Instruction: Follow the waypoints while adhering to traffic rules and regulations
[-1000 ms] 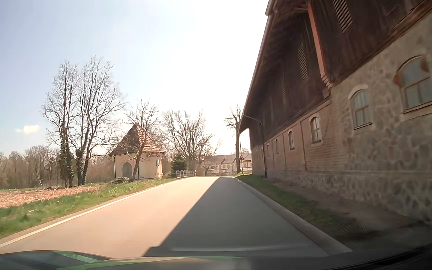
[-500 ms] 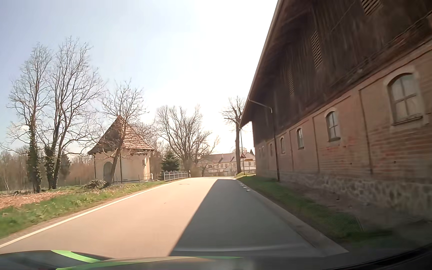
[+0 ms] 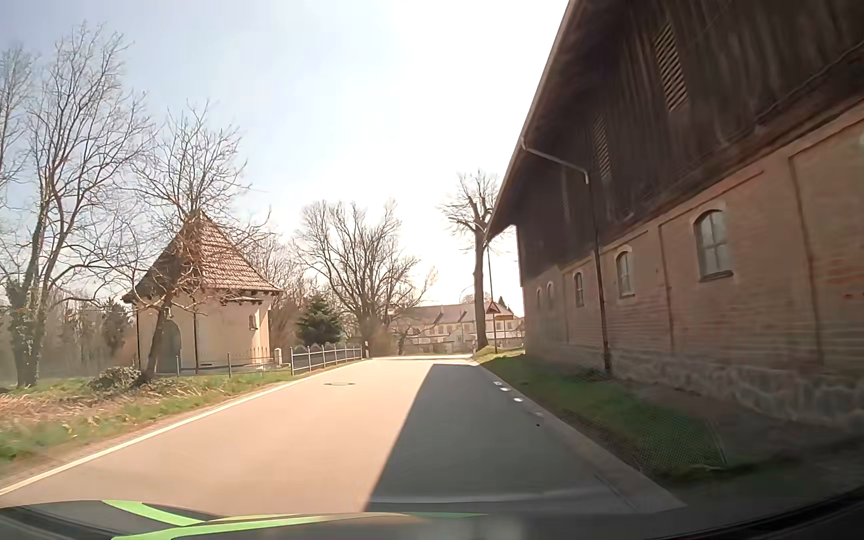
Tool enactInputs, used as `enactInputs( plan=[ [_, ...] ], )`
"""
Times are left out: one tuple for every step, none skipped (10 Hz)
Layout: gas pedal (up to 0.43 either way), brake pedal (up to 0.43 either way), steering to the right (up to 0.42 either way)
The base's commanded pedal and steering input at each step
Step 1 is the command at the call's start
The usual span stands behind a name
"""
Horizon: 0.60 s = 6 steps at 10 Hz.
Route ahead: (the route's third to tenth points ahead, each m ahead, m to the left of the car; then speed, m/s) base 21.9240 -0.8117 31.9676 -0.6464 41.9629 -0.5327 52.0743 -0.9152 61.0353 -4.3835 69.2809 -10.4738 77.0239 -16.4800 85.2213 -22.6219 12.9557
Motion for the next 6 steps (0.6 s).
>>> enactInputs(
  plan=[
    [0.000, 0.000, -0.002],
    [0.000, 0.000, -0.003],
    [0.000, 0.000, -0.003],
    [0.000, 0.000, -0.003],
    [0.000, 0.000, -0.003],
    [0.000, 0.000, -0.003]
  ],
)
